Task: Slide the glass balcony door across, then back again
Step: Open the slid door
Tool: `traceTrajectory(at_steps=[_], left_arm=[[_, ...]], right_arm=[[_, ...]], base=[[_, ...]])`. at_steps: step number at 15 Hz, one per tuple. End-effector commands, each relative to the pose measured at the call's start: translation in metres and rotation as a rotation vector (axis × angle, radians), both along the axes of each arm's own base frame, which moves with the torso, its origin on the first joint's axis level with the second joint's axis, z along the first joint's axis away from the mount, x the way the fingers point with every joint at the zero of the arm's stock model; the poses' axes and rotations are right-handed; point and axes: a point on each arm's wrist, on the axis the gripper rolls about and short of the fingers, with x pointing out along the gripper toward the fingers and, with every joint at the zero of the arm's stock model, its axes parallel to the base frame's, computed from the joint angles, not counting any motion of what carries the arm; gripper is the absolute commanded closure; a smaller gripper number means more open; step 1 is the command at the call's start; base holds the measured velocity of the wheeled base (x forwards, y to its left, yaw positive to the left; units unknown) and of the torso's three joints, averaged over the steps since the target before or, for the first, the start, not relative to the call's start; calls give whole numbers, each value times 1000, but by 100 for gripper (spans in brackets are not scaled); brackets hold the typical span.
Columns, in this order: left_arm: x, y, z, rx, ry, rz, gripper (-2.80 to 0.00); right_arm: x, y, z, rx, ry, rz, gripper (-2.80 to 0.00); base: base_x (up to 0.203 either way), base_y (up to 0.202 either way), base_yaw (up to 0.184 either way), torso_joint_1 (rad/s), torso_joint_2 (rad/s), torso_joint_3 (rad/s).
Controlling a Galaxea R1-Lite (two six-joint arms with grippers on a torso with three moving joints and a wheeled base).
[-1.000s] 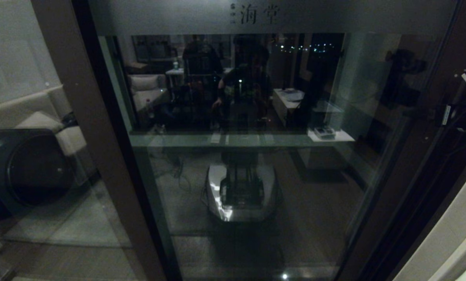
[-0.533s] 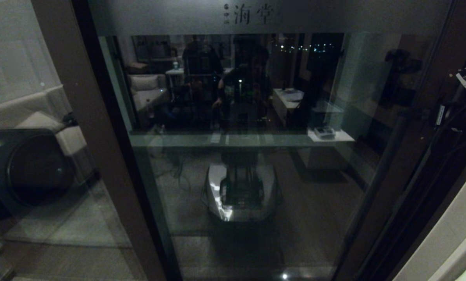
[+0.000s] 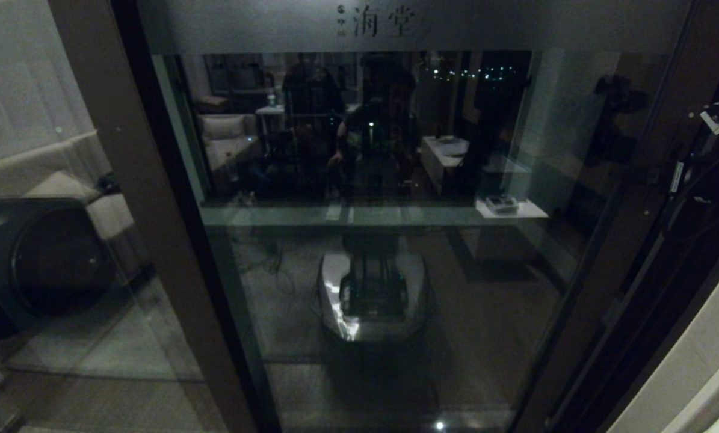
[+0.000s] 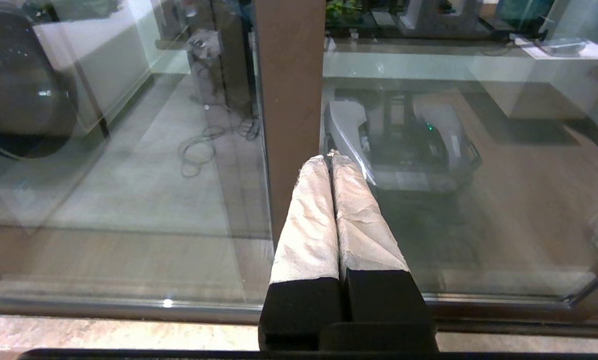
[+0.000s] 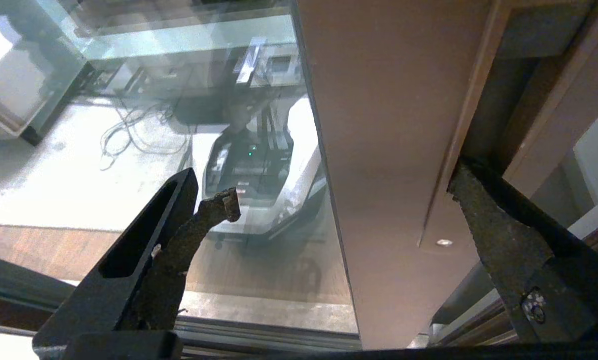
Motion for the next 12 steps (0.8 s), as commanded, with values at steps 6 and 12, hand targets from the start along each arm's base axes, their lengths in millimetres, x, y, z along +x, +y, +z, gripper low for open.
traceTrajectory(at_steps=[6,12], left_arm=[[0,0,0,0,0,0,0],[0,0,0,0,0,0,0]], right_arm=[[-57,12,39,-28,-94,-30,-280],[-128,25,50,-46,-136,-100,0]], base=[[0,0,0,0,0,0],[0,0,0,0,0,0]])
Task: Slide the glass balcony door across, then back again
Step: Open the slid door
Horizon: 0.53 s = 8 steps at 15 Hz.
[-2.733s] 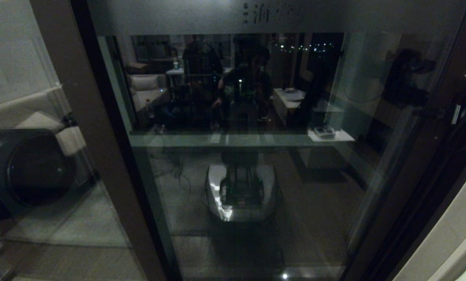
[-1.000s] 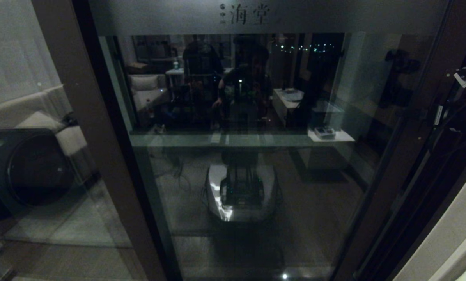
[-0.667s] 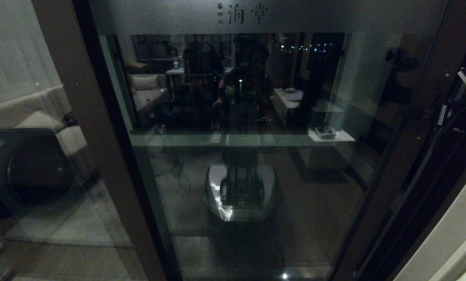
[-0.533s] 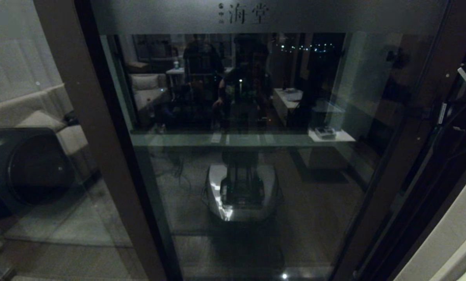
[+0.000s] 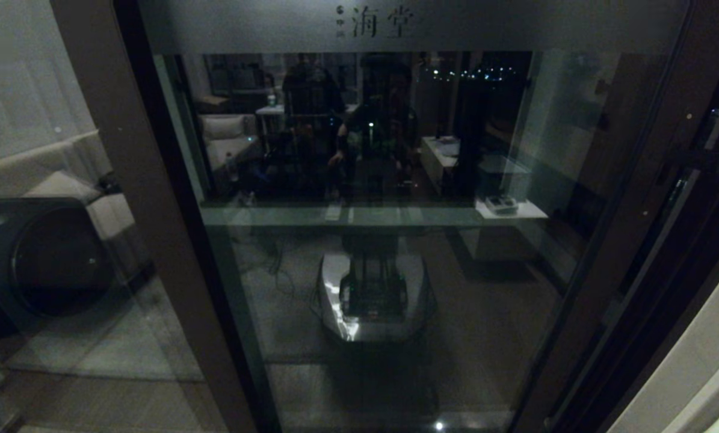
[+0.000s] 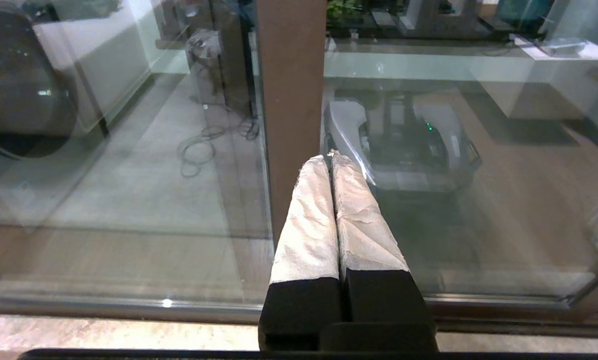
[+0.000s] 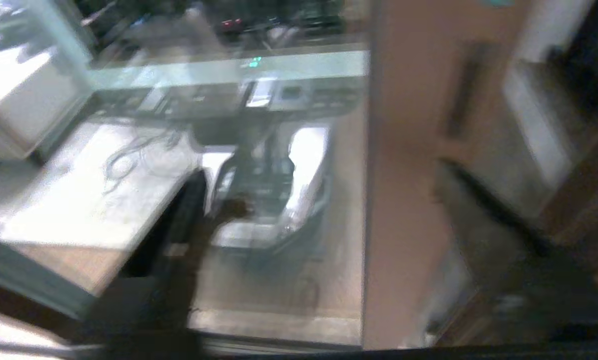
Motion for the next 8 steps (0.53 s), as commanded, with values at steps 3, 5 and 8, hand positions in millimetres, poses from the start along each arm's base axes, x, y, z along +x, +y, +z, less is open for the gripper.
traceTrajectory(at_steps=[3,5,8], left_arm=[[0,0,0,0,0,0,0],[0,0,0,1,0,0,0],[0,0,0,0,0,0,0]], right_arm=[[-36,-7,2,-8,-19,-114,0],[-31,-17,4,-15,-17,-171,0],[-7,-34,-3,-6,16,-217,0]], base=[[0,0,0,0,0,0],[0,0,0,0,0,0],[0,0,0,0,0,0]])
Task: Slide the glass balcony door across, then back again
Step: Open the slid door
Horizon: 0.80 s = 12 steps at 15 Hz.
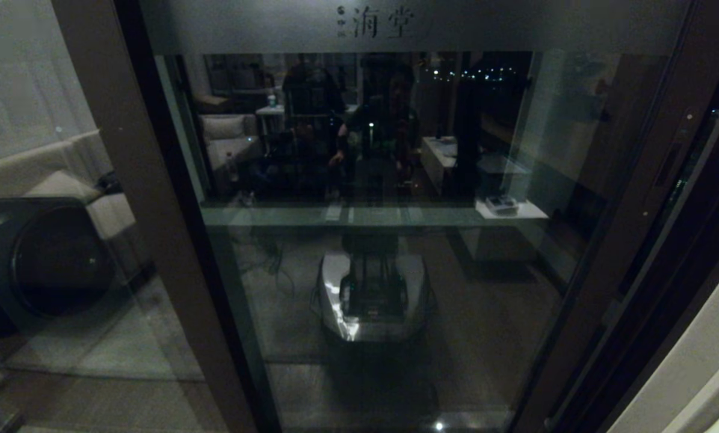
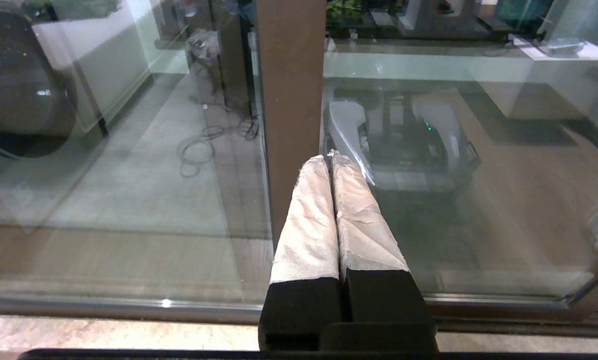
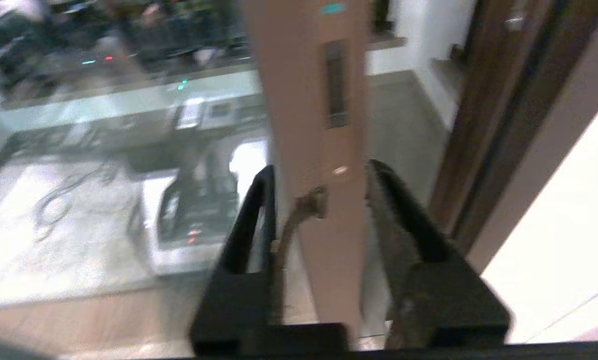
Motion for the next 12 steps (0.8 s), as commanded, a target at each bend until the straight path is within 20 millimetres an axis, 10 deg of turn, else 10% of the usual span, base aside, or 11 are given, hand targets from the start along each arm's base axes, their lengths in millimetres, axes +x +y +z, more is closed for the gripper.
traceTrajectory(at_steps=[1,8,12], left_arm=[[0,0,0,0,0,0,0],[0,0,0,-1,0,0,0],[0,0,0,-1,0,0,0]], right_arm=[[26,-20,-12,21,42,-36,0],[66,-59,2,36,-14,-95,0],[102,-35,-1,115,-27,-6,0]], base=[[0,0,0,0,0,0],[0,0,0,0,0,0],[0,0,0,0,0,0]])
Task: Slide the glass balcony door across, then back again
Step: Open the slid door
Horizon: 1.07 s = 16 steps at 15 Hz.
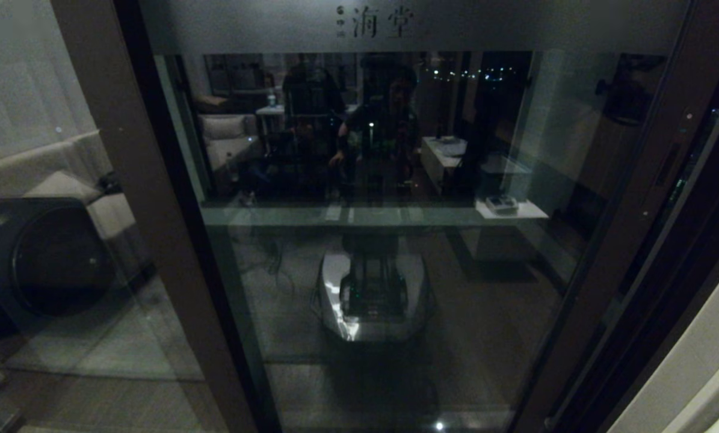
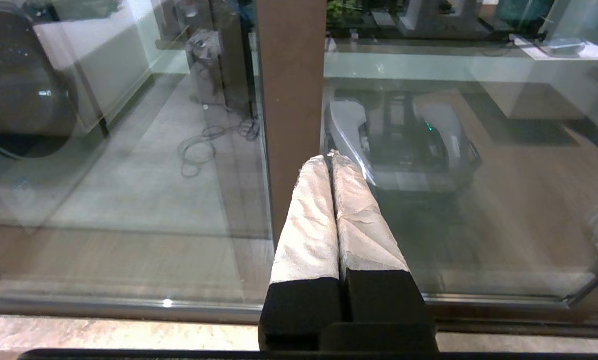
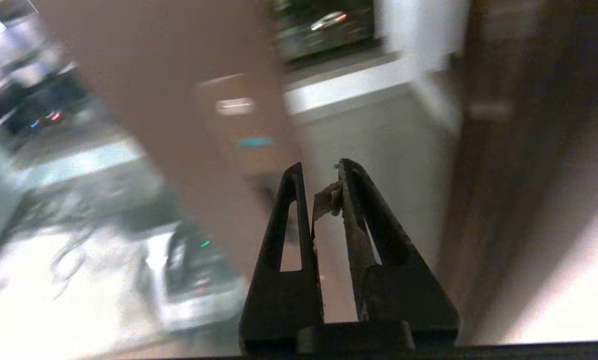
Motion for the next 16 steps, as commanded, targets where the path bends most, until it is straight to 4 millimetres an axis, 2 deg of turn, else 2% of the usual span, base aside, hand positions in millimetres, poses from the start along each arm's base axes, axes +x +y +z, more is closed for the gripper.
traceTrajectory(at_steps=[1,4,9,12,14,16], left_arm=[[0,0,0,0,0,0,0],[0,0,0,1,0,0,0],[0,0,0,1,0,0,0],[0,0,0,-1,0,0,0],[0,0,0,1,0,0,0],[0,0,0,0,0,0,0]], right_arm=[[26,8,-13,1,7,4,0],[35,11,-13,-43,-57,-82,0],[8,3,4,-108,-84,-133,0],[2,-6,7,-123,-86,-160,0],[5,-7,4,-114,-74,-139,0],[16,-10,-9,-91,-46,-89,0]], base=[[0,0,0,0,0,0],[0,0,0,0,0,0],[0,0,0,0,0,0],[0,0,0,0,0,0],[0,0,0,0,0,0],[0,0,0,0,0,0]])
